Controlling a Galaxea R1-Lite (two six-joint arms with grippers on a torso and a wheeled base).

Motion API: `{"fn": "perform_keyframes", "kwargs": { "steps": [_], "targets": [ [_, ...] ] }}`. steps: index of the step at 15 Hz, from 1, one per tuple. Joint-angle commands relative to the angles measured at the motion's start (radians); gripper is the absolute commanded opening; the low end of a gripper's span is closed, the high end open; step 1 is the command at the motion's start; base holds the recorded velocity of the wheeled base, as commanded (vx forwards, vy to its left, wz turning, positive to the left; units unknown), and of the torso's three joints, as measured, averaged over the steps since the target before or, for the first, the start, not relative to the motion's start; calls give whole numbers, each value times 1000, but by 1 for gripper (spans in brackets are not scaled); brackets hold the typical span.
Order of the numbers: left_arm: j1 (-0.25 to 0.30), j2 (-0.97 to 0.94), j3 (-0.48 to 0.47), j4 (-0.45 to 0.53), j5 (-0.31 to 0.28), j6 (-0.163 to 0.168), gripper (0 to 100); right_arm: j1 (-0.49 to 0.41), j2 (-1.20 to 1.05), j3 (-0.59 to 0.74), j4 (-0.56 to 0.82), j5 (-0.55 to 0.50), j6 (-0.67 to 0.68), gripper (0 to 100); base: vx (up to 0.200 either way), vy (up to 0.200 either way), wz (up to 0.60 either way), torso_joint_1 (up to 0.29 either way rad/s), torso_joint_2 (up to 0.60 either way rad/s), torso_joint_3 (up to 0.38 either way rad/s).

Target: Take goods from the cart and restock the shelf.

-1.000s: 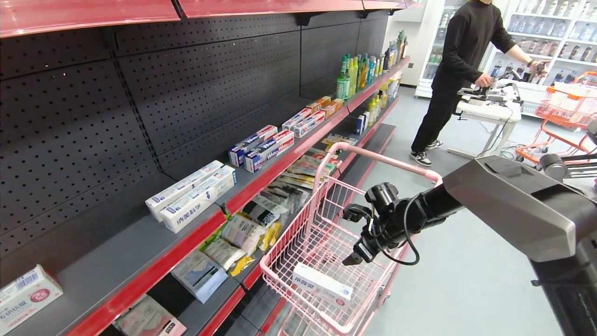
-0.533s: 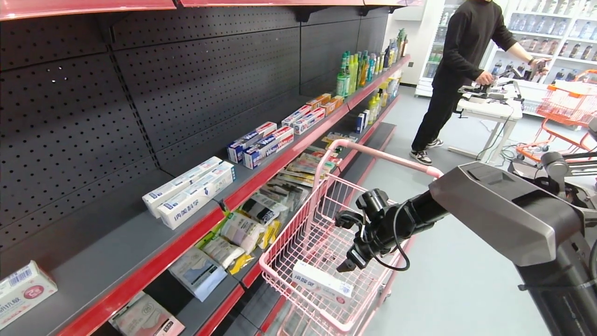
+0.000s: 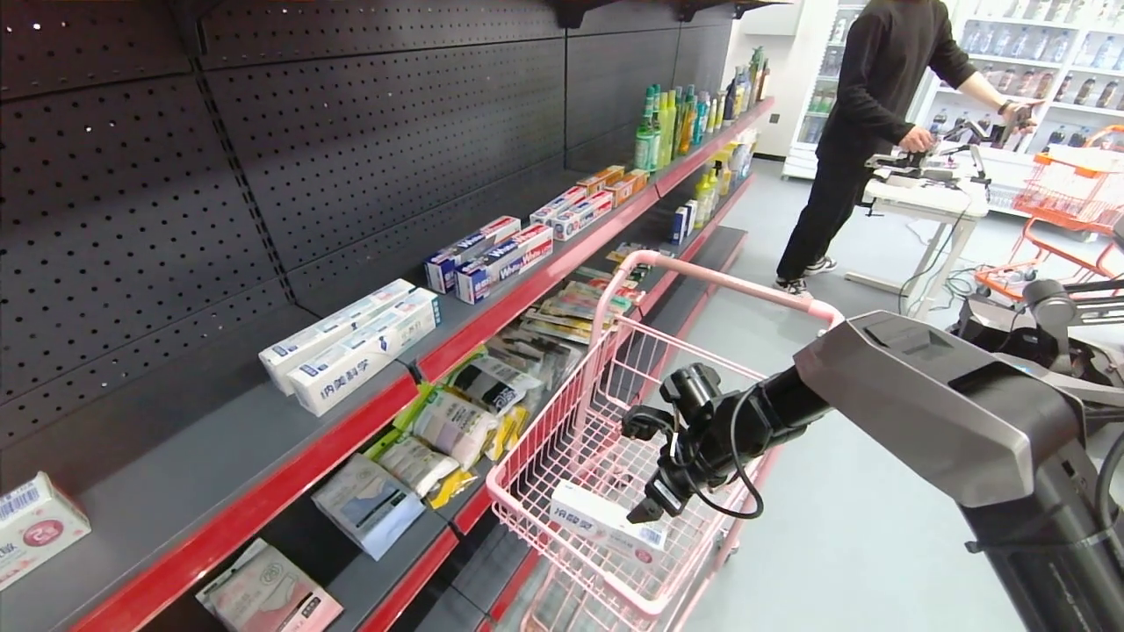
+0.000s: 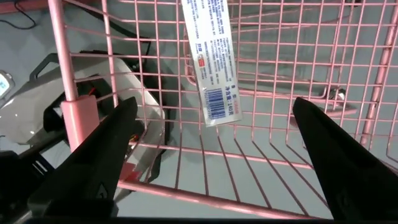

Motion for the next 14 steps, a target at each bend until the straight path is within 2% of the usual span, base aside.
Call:
{"fn": "perform_keyframes", "kwargs": {
  "steps": [1,14],
  "targets": [
    [0,1,0,0,0,0,100,0,-3,-2,0,0,-2,100,0,0,0,-149,339,178],
    [0,1,0,0,1,0,100,-15,-3,-8,0,0,-75,100,0,0,0,-160,350,192]
  ]
}}
